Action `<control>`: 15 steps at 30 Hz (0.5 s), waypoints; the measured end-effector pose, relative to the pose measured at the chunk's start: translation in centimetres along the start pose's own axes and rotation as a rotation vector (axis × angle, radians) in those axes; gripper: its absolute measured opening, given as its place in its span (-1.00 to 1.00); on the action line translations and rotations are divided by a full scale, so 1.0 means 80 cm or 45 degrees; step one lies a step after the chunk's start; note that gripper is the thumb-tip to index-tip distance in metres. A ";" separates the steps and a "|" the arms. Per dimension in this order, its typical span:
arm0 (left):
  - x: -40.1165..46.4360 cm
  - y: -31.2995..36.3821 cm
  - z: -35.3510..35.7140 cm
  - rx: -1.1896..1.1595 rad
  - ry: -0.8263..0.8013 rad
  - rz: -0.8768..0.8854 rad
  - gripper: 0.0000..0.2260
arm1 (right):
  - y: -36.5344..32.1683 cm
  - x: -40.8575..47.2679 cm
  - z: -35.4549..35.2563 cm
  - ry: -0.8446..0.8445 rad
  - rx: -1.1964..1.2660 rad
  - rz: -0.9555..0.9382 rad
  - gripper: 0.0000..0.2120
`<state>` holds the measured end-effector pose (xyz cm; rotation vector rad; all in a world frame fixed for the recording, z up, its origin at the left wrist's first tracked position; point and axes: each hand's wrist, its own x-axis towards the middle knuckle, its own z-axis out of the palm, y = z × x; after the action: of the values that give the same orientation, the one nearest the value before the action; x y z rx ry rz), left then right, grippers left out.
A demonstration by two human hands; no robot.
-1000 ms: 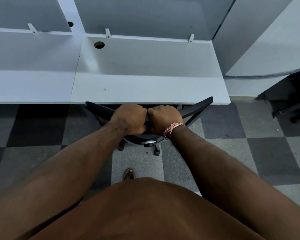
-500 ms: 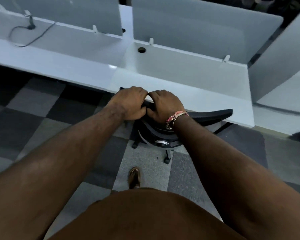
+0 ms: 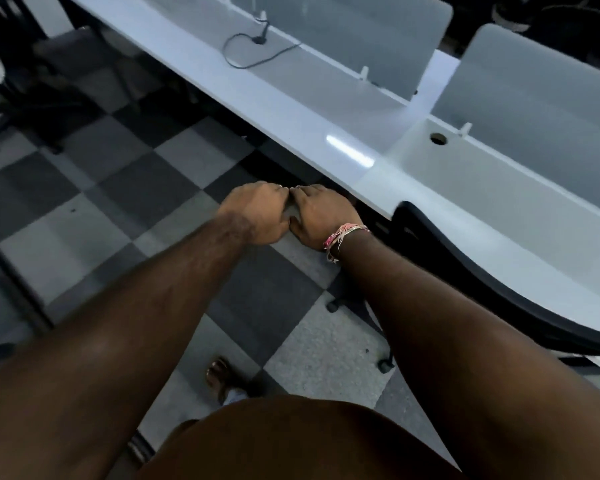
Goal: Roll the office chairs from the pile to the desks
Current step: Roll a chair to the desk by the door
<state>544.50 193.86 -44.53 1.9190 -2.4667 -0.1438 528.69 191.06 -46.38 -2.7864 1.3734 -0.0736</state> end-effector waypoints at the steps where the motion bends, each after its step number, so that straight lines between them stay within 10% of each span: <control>1: -0.001 -0.028 -0.001 -0.013 0.001 -0.021 -0.58 | -0.017 0.026 0.002 0.002 0.002 -0.020 -0.48; 15: -0.030 -0.407 -0.048 -0.002 0.046 -0.380 -0.61 | -0.260 0.363 0.008 -0.023 -0.017 -0.290 -0.54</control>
<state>576.81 187.98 -43.21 2.2558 -2.1426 -0.1127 562.87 180.72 -45.12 -2.9341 1.0514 -0.0455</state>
